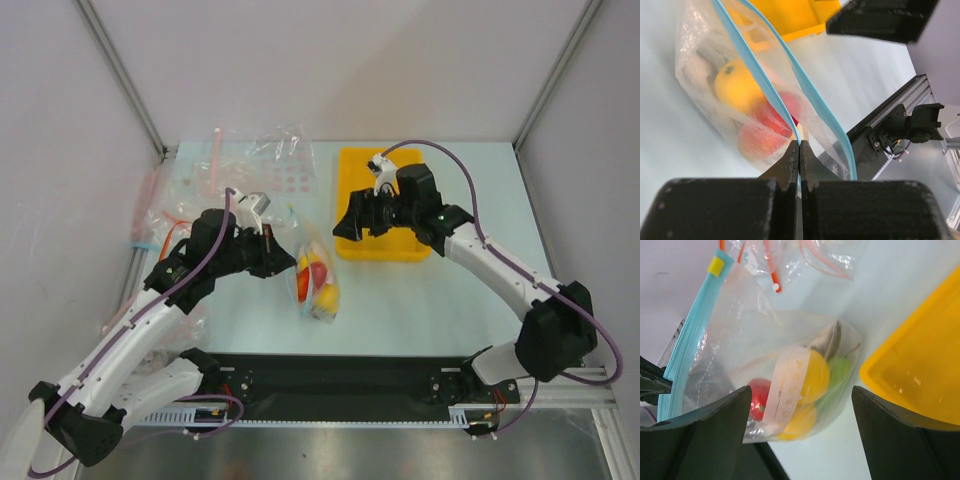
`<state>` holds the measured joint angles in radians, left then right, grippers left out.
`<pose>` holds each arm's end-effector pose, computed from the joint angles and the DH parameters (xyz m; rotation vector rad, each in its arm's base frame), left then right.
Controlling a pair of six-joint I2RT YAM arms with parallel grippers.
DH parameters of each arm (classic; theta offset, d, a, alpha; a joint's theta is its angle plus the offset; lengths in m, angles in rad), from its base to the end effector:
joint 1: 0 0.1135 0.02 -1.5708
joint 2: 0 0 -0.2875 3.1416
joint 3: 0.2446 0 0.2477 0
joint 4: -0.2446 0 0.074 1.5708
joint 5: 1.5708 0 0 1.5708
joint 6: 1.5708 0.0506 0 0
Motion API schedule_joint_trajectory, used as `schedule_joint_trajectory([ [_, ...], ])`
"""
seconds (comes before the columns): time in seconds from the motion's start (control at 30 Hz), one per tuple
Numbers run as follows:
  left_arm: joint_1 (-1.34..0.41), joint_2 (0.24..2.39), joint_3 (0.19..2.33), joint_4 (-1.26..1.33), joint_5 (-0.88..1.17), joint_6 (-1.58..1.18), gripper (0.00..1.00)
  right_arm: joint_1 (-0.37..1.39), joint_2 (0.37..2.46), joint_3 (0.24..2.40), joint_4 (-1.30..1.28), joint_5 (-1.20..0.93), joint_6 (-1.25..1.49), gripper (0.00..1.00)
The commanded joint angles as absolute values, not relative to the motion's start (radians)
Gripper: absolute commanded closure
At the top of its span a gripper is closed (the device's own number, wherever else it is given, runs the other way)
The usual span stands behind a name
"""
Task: Place the food in the zip-top bag and seal the zipper
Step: Adjust the zipper food storage bag at the center of the board.
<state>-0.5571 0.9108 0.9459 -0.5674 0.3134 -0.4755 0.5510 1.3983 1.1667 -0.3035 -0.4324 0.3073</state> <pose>0.1505 -0.1121 0.3470 0.2897 2.2014 -0.9278 0.2628 0.1864 0.3388 -0.5371 2.1361 0.9546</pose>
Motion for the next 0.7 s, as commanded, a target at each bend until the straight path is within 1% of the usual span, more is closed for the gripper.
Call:
schedule_joint_trajectory([
  [0.0, -0.563, 0.897, 0.951, -0.520, 0.311, -0.431, 0.99, 0.474, 1.475, 1.227, -0.028, -0.750, 0.161, 0.12],
  [0.03, -0.563, 0.899, 0.953, -0.519, 0.311, -0.422, 0.99, 0.462, 1.498, 1.244, 0.027, -0.844, 0.179, 0.13],
  [0.13, -0.563, 0.896, 0.956, -0.517, 0.313, -0.405, 0.98, 0.436, 1.621, 1.316, 0.150, -0.995, 0.230, 0.13],
  [0.17, -0.563, 0.896, 0.954, -0.514, 0.314, -0.402, 0.98, 0.434, 1.678, 1.330, 0.175, -1.018, 0.244, 0.11],
  [0.2, -0.563, 0.896, 0.956, -0.512, 0.318, -0.399, 0.98, 0.436, 1.709, 1.344, 0.248, -1.046, 0.286, 0.08],
  [0.23, -0.563, 0.896, 0.956, -0.511, 0.319, -0.391, 0.98, 0.437, 1.738, 1.373, 0.286, -1.084, 0.308, 0.07],
  [0.3, -0.561, 0.899, 0.957, -0.506, 0.322, -0.384, 0.98, 0.440, 1.816, 1.406, 0.383, -1.109, 0.357, 0.07],
  [0.37, -0.561, 0.905, 0.957, -0.506, 0.319, -0.382, 0.98, 0.451, 1.857, 1.451, 0.426, -1.140, 0.370, 0.06],
  [0.53, -0.561, 0.908, 0.962, -0.494, 0.318, -0.390, 0.98, 0.480, 1.962, 1.508, 0.451, -1.216, 0.344, 0.06],
  [0.63, -0.561, 0.911, 0.965, -0.499, 0.307, -0.390, 0.98, 0.498, 2.003, 1.502, 0.555, -1.267, 0.371, 0.07],
  [0.67, -0.561, 0.911, 0.966, -0.506, 0.304, -0.390, 0.98, 0.505, 2.019, 1.500, 0.646, -1.284, 0.438, 0.08],
])
